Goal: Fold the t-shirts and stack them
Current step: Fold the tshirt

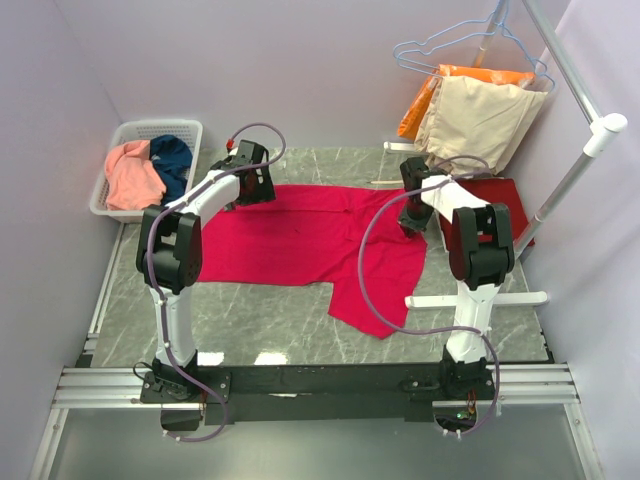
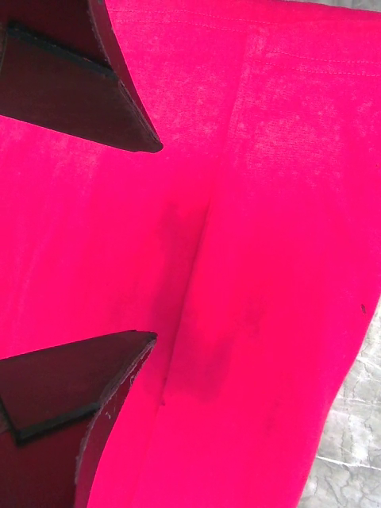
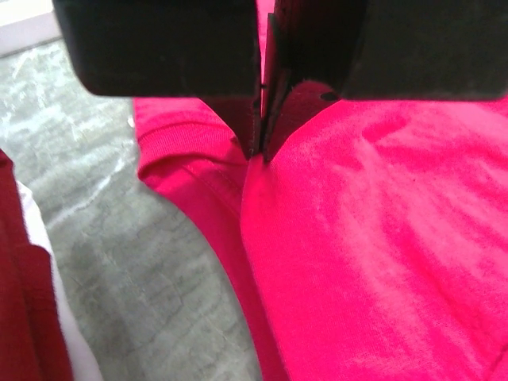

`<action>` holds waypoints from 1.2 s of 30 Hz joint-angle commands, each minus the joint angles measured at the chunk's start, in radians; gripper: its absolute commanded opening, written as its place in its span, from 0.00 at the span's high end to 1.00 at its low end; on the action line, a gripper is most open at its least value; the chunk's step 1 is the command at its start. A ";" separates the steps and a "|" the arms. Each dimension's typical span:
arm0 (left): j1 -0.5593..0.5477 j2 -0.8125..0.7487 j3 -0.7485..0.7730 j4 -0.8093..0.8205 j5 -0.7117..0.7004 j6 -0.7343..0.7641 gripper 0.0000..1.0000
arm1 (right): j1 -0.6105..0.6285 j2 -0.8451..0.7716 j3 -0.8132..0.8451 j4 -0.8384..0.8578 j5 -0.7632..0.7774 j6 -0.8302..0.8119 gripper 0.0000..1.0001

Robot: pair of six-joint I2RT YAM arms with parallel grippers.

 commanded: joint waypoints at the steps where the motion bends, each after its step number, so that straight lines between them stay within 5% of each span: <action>1: 0.000 0.003 0.035 0.001 -0.016 0.010 0.01 | -0.006 -0.053 0.086 -0.073 0.030 0.006 0.99; 16: -0.002 0.010 0.033 -0.001 -0.013 0.005 0.01 | 0.011 -0.180 0.110 -0.187 -0.058 0.017 0.98; 18: -0.002 0.011 0.035 -0.002 -0.013 0.007 0.00 | 0.014 -0.199 0.093 -0.179 -0.058 0.021 0.94; 21: -0.002 0.017 0.041 -0.004 -0.007 0.004 0.01 | 0.026 -0.220 0.031 -0.150 -0.021 0.030 0.68; 27: 0.000 0.016 0.038 -0.002 -0.004 0.002 0.01 | 0.049 -0.168 0.050 -0.177 0.105 0.075 0.65; 36: -0.002 0.051 0.067 -0.045 -0.061 -0.036 0.01 | 0.052 0.036 0.200 -0.141 0.011 0.041 0.65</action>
